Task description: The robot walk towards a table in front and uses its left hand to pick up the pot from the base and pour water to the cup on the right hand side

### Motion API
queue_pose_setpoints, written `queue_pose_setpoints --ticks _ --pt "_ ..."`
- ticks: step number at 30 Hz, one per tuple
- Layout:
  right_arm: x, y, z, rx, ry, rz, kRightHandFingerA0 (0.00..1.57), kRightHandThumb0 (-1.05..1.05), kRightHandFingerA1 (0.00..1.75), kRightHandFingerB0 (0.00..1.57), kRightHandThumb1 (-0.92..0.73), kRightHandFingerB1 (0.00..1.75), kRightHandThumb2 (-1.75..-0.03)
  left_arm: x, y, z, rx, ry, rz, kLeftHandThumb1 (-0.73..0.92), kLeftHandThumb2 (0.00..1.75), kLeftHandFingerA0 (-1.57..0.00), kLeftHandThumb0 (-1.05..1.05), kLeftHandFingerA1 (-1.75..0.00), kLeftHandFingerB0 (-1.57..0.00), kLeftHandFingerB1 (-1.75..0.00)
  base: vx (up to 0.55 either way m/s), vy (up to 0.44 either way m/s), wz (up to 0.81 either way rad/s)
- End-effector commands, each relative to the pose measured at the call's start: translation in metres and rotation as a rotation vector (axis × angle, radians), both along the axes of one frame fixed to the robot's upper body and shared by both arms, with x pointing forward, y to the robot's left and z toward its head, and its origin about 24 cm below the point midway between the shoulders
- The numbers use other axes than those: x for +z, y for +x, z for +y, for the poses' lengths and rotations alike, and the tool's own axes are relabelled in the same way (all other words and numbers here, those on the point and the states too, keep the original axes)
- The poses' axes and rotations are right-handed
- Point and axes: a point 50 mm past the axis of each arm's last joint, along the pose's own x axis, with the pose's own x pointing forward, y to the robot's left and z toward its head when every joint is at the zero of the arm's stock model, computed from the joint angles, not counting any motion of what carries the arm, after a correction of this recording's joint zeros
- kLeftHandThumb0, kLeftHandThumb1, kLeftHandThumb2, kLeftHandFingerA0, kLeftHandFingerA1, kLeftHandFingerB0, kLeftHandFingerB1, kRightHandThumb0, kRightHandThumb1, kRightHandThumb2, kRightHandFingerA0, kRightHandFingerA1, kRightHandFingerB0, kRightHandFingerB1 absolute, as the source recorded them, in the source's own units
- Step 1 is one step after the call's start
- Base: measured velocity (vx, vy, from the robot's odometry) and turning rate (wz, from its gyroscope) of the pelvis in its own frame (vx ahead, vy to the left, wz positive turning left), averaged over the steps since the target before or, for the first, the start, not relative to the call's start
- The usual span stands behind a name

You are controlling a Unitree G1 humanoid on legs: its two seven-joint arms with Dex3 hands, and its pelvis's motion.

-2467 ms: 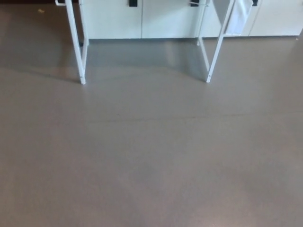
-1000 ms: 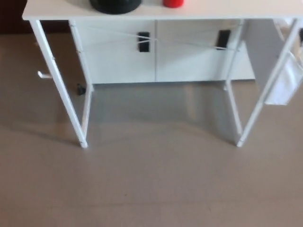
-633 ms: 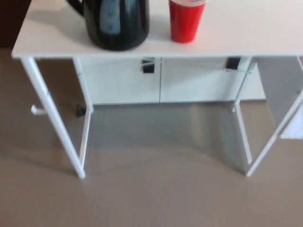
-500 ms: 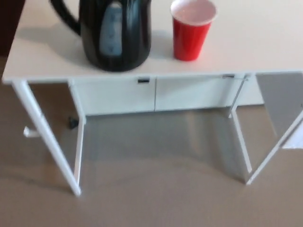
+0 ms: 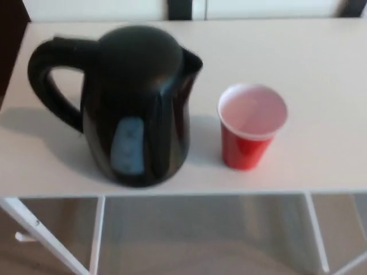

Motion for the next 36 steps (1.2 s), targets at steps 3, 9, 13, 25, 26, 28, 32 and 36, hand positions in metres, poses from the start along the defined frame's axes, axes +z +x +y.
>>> queue_pose_setpoints --ticks 3,9,13,25,26,28,32,36 --pt "0.0 -0.008 0.0 -0.009 -0.006 0.008 0.67 -0.28 0.55 0.46 -0.53 0.43 -0.55 0.003 -0.002 0.005 0.008 0.009 0.002 0.63 0.58 -0.45 -0.2 -0.42 -0.38 -0.36 0.25 -0.001 -0.05" --pt "-0.001 -0.006 0.001 -0.018 -0.017 0.011 0.64 -0.26 0.54 0.44 -0.53 0.43 -0.55 0.004 0.002 0.006 0.018 -0.004 -0.018 0.65 0.58 -0.46 -0.2 -0.44 -0.39 -0.36 0.12 0.153 -0.31" --pt "-0.002 -0.006 0.002 -0.041 -0.001 0.011 0.68 -0.27 0.56 0.5 -0.52 0.44 -0.55 0.004 0.005 0.008 0.014 0.022 -0.01 0.62 0.59 -0.49 -0.22 -0.44 -0.42 -0.37 0.22 0.273 -0.2" --pt "-0.003 -0.008 0.004 -0.047 0.0 0.012 0.67 -0.26 0.57 0.47 -0.51 0.45 -0.54 0.005 0.008 0.01 0.028 0.019 -0.013 0.57 0.65 -0.43 -0.26 -0.46 -0.41 -0.42 -0.13 0.011 -0.03" --pt "-0.003 -0.008 0.004 -0.043 -0.002 0.011 0.67 -0.26 0.57 0.48 -0.51 0.45 -0.54 0.005 0.008 0.011 0.026 0.021 -0.012 0.62 0.58 -0.46 -0.2 -0.43 -0.43 -0.38 -0.19 -0.143 0.15" --pt "-0.003 -0.008 0.003 -0.042 -0.001 0.012 0.65 -0.27 0.56 0.48 -0.51 0.45 -0.54 0.006 0.008 0.011 0.02 0.023 -0.013 0.62 0.58 -0.46 -0.21 -0.42 -0.43 -0.38 -0.12 -0.106 -0.05" --pt "-0.003 -0.005 0.004 -0.023 -0.013 0.009 0.66 -0.29 0.54 0.49 -0.53 0.44 -0.55 0.007 0.012 0.011 0.012 0.016 -0.024 0.59 0.67 -0.4 -0.29 -0.46 -0.39 -0.42 -0.07 -0.071 -0.03" --pt "-0.002 -0.003 0.004 -0.001 -0.027 0.006 0.66 -0.28 0.54 0.49 -0.55 0.44 -0.56 0.008 0.016 0.011 -0.008 0.032 -0.029 0.64 0.6 -0.47 -0.24 -0.43 -0.43 -0.38 -0.02 0.036 -0.04"
